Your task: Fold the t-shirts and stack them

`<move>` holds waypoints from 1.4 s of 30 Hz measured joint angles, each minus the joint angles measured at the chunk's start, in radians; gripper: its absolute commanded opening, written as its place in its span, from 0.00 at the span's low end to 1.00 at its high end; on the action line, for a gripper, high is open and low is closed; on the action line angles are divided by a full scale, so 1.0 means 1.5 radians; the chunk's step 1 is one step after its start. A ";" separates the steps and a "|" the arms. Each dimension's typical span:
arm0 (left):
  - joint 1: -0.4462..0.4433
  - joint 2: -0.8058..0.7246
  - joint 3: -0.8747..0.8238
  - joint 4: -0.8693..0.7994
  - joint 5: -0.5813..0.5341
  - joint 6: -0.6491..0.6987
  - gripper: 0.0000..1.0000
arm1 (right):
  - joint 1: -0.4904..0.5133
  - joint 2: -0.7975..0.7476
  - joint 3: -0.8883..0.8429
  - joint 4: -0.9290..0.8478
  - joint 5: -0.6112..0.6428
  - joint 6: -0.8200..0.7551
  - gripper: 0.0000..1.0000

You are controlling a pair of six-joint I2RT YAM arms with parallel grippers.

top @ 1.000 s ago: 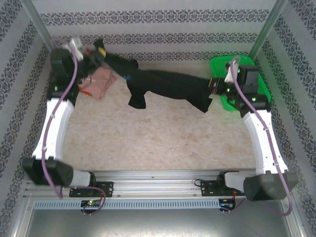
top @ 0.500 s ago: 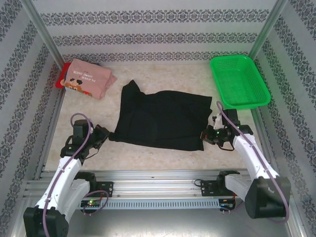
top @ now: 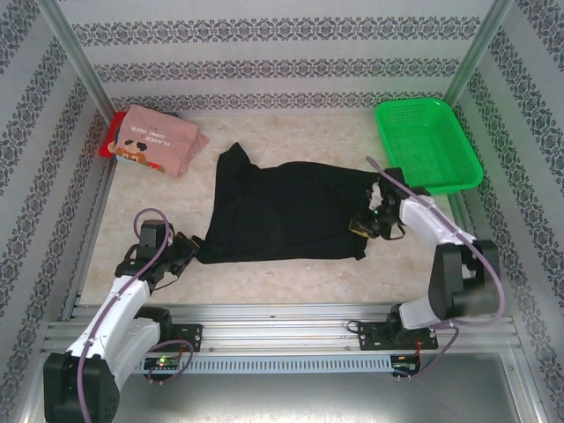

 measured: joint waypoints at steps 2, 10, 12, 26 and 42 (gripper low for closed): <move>0.000 0.001 -0.005 0.002 -0.003 0.000 0.00 | 0.034 0.032 0.029 0.014 -0.003 0.001 0.45; -0.004 0.013 -0.022 0.013 -0.007 0.003 0.00 | 0.053 -0.106 -0.003 -0.004 0.005 0.090 0.62; -0.004 0.013 -0.022 0.021 -0.007 0.005 0.00 | 0.031 -0.198 -0.035 -0.020 0.001 0.128 0.63; -0.004 0.043 -0.001 0.055 -0.007 0.013 0.00 | -0.027 -0.306 -0.217 -0.182 0.018 0.234 0.61; -0.009 0.043 0.107 0.065 0.001 0.046 0.00 | 0.024 -0.005 -0.148 -0.090 0.123 0.239 0.08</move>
